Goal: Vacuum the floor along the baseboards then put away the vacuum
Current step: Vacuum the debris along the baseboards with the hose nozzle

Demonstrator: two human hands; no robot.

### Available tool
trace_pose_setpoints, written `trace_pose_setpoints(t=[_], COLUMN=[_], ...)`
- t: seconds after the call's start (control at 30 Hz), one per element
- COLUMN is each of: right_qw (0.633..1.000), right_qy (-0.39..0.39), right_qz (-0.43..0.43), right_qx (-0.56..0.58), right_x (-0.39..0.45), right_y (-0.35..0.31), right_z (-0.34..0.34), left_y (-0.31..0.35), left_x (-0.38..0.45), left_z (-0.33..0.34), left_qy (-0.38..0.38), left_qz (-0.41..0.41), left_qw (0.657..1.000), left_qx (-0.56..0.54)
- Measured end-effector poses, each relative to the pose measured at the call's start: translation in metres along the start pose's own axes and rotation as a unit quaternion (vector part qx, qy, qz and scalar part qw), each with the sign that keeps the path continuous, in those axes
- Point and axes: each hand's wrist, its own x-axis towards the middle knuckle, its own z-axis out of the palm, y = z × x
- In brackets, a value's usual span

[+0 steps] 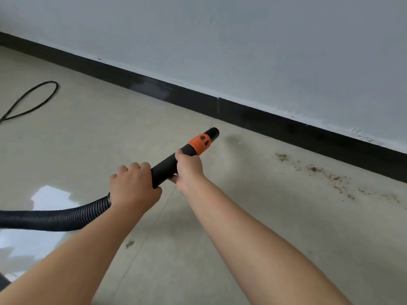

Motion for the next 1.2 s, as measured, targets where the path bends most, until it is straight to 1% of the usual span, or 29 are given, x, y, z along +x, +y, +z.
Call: trace_pose_setpoints(t=[0.17,0.27,0.37,0.63,0.73,0.83,1.0,1.13,1.2], right_qw=[0.997,0.993,0.992,0.997,0.998,0.998,0.998,0.996,0.997], right_qy=[-0.058,-0.076,-0.088,-0.018,0.016,0.046,0.062,0.072,0.067], right_qz=[0.039,0.042,0.032,-0.007,-0.009,-0.008,-0.011,-0.048,-0.046], right_qx=[-0.038,-0.076,-0.082,-0.072,-0.059,-0.046,0.014,0.017,0.009], right_x=[0.018,0.025,0.031,0.044,0.042,0.038,0.029,0.024,0.019], right_y=[0.036,0.038,0.03,-0.004,-0.007,-0.005,-0.022,-0.046,-0.057], right_z=[0.052,0.073,0.088,0.072,0.058,0.04,0.009,-0.031,-0.05], left_y=[-0.054,-0.07,-0.074,-0.038,-0.027,-0.021,0.01,0.06,0.082], left_x=[0.004,0.009,0.021,0.052,0.052,0.048,0.045,0.046,0.044], left_z=[0.023,0.03,0.032,0.023,0.02,0.012,-0.001,-0.011,-0.015], left_qy=[-0.027,-0.039,-0.038,-0.031,-0.029,-0.042,-0.042,-0.049,-0.062], left_qz=[-0.074,-0.107,-0.118,-0.06,-0.02,0.029,0.078,0.1,0.103], left_qw=[0.997,0.993,0.992,0.998,0.999,0.999,0.996,0.994,0.992], left_qx=[0.0,-0.015,-0.033,-0.009,-0.014,-0.012,-0.007,-0.009,-0.028])
